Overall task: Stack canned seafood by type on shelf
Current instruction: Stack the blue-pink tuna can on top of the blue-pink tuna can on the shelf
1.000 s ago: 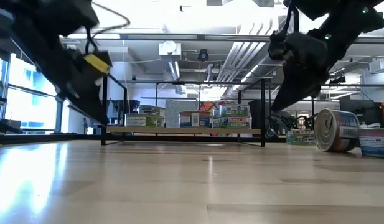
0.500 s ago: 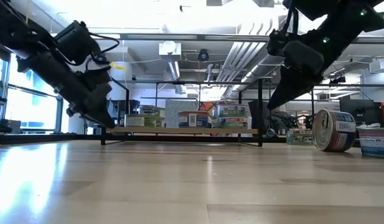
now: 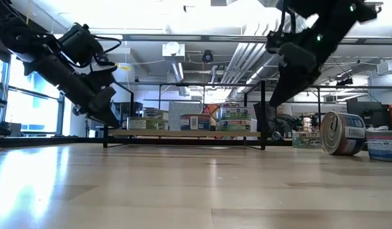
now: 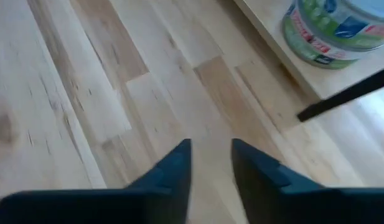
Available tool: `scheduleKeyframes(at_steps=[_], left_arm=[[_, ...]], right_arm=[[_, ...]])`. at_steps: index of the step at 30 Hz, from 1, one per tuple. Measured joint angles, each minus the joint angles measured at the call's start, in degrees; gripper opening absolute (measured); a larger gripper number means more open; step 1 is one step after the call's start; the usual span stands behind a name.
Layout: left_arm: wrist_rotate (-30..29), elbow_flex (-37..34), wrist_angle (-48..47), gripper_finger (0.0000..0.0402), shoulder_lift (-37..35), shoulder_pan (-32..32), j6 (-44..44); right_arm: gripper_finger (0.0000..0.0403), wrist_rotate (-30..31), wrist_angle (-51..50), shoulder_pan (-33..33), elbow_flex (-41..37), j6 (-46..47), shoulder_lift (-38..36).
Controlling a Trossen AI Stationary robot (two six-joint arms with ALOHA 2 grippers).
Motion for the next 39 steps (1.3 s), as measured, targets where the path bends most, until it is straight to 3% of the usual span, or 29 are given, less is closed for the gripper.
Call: scheduleKeyframes(at_steps=[6, 10, 13, 16, 20, 29, 39], left_arm=[[2.53, 0.0, -0.1, 0.0, -0.72, -5.41, -1.68], [2.57, 0.0, 0.0, 0.0, -0.92, -10.84, -3.61], [1.15, 0.0, 0.0, 0.0, -0.92, -14.8, -5.3], [-2.32, 0.0, 0.02, 0.0, -0.92, -18.08, -6.35], [-5.75, 0.0, 0.02, 0.0, -0.92, -20.88, -7.04], [-6.07, 0.0, 0.0, 0.0, -0.92, -22.79, -7.04], [-6.16, 0.02, 1.24, 0.0, -0.92, -23.15, -6.51]], right_arm=[[0.0215, -3.18, -23.85, 0.01, 11.24, -8.89, -0.02], [0.0279, -5.57, -38.13, 0.01, 15.76, -24.57, -0.03], [0.0305, -10.27, -43.93, 0.02, 16.85, -38.32, -0.04], [0.031, -10.76, -47.74, 0.06, 16.1, -49.01, -0.02], [0.0312, -8.97, -48.57, 0.04, 14.16, -57.67, -0.02], [0.0312, -2.46, -45.41, 0.04, 5.41, -73.03, 0.0], [0.0302, -2.69, -30.53, 0.04, -2.91, -77.51, 0.02]])
